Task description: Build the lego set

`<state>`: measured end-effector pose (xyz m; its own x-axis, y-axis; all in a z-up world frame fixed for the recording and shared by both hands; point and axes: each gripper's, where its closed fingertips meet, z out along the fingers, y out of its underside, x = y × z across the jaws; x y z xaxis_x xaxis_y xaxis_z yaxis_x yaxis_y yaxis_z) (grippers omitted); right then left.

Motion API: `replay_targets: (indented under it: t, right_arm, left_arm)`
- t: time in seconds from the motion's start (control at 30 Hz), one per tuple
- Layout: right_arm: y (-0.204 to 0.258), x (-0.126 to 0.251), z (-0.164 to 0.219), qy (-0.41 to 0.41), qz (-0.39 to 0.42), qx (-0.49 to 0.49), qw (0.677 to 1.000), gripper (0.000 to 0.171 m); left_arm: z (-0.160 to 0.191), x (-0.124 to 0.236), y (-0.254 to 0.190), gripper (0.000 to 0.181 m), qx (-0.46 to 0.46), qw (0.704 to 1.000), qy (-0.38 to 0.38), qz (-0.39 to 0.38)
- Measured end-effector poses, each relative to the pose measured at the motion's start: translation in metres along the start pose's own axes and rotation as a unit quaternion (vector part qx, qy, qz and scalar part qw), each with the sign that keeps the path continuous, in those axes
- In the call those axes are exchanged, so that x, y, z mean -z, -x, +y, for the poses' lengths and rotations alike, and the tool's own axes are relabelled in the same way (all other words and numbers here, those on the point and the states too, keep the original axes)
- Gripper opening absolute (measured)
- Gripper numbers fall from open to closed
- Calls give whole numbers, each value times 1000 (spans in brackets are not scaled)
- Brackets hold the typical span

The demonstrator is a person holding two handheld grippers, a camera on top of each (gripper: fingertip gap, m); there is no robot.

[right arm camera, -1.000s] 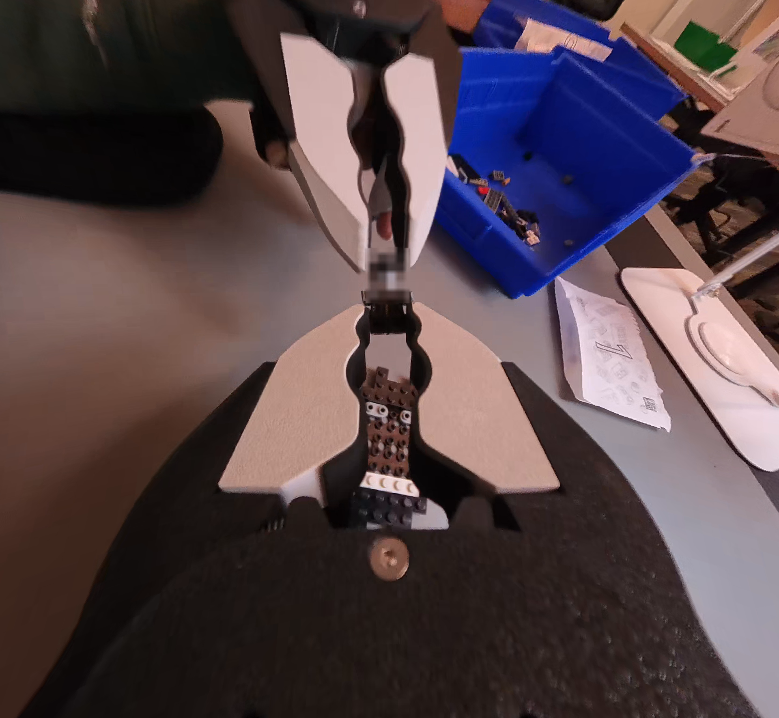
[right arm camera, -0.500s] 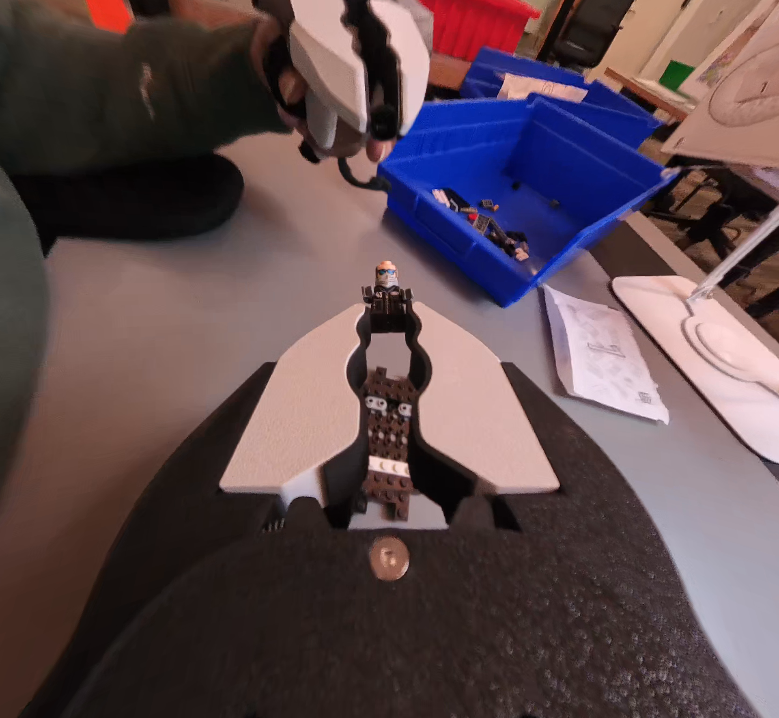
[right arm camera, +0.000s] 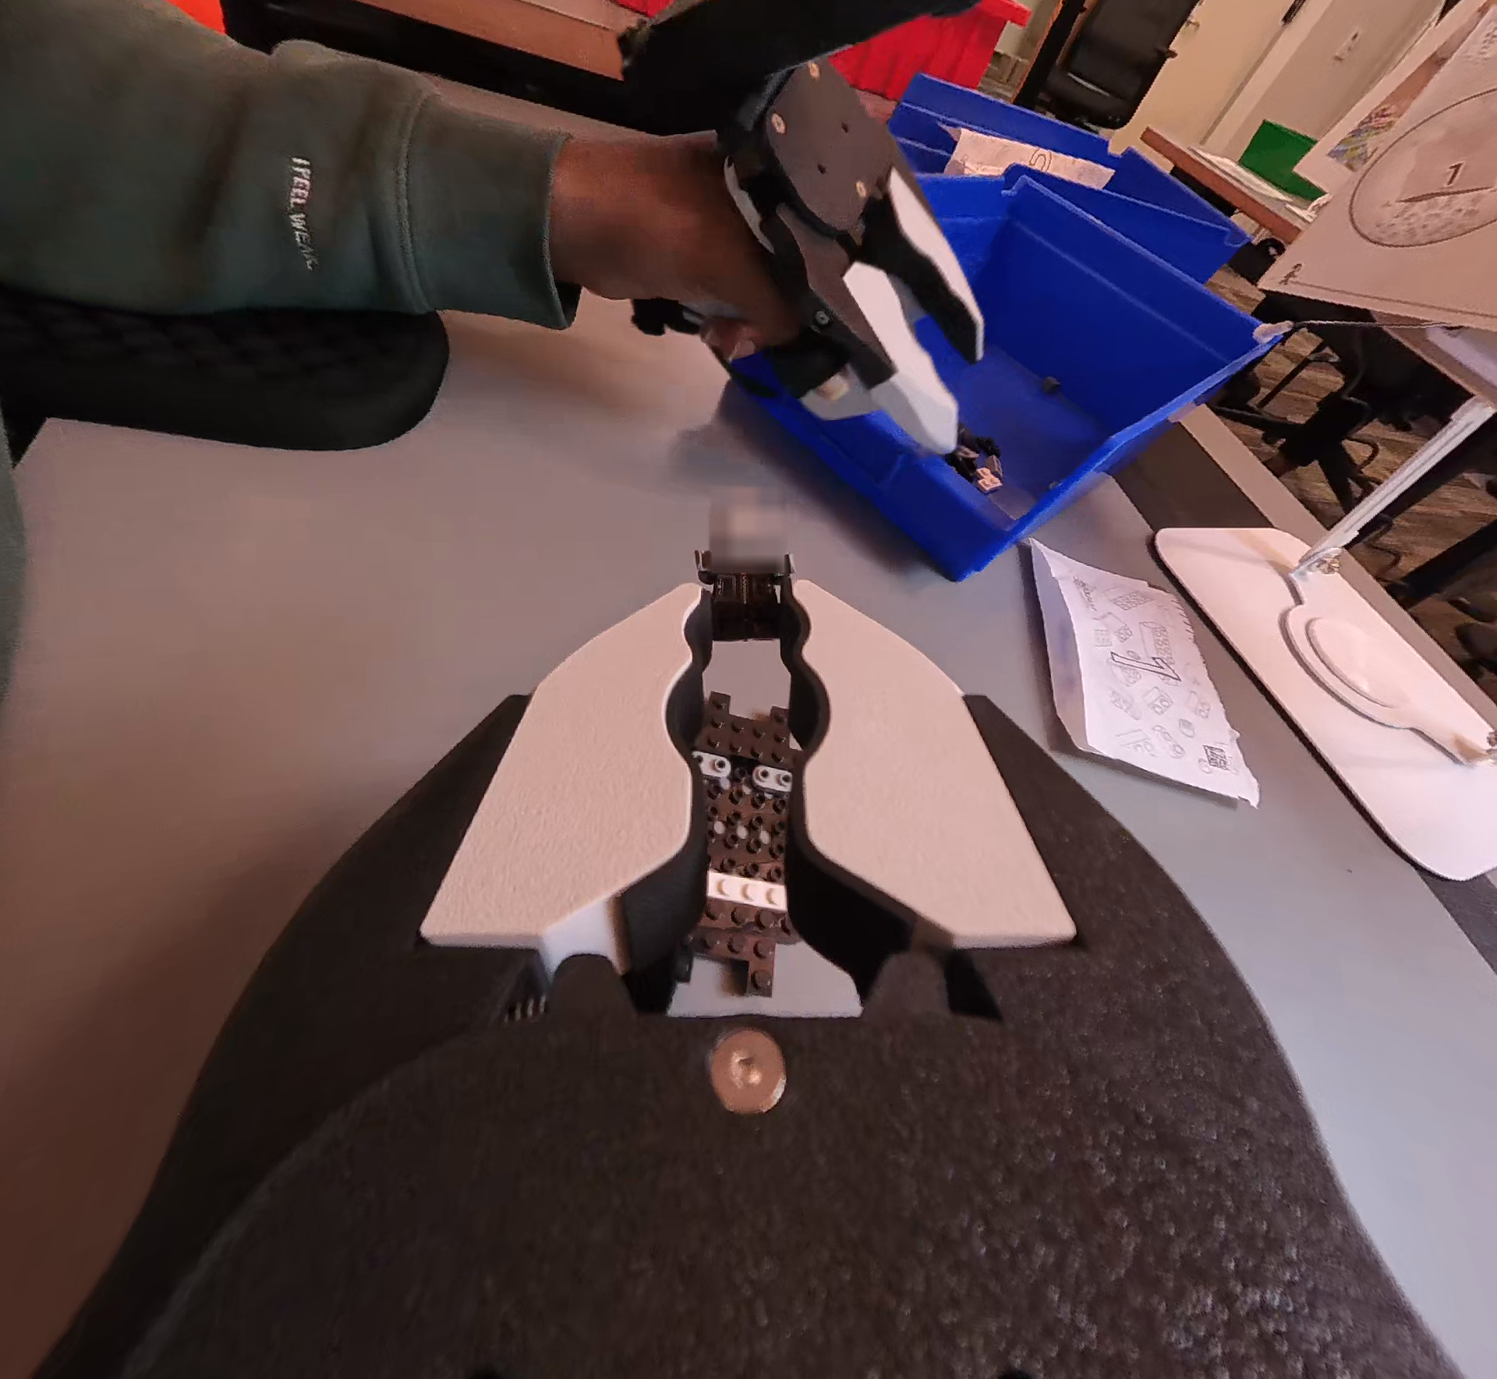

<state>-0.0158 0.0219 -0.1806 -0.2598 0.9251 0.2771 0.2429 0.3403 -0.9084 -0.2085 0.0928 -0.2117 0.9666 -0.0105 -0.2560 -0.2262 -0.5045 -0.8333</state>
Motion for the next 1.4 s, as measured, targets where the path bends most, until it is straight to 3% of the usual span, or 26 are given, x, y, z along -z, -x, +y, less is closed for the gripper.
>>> replay_targets:
  t: [0.1,0.23,0.47,0.53,0.6,0.7,0.8,0.97,1.13,1.4]
  right_arm:
    - [-3,1,0,0,9,1,1000,15]
    - [-7,2,1,1,21,5,1000,15]
    - [-10,0,5,7,31,8,999,16]
    - [-11,1,6,8,32,6,999,16]
    - [-13,2,5,6,34,4,999,16]
    - [-16,2,6,5,34,-6,999,16]
    - [-16,0,9,6,30,-16,999,16]
    - [-16,-1,13,15,31,-19,999,16]
    - [-17,-1,15,20,33,-20,999,16]
    - [-17,-1,17,27,33,-18,999,16]
  left_arm:
    - [-2,1,-7,73,8,1000,-19,17]
    - [-17,19,-26,67,-37,996,-63,49]
    - [-2,17,-29,70,-49,996,-39,64]
    - [-4,23,-39,57,-58,992,-45,101]
    - [-1,42,-67,35,-77,974,-40,208]
    - [37,98,-117,36,-105,897,73,422]
    - [69,114,-133,37,-192,865,110,450]
    - [96,126,-158,35,-222,816,178,503]
    - [105,141,-183,27,-267,778,187,537]
    - [104,161,-216,38,-295,735,158,590]
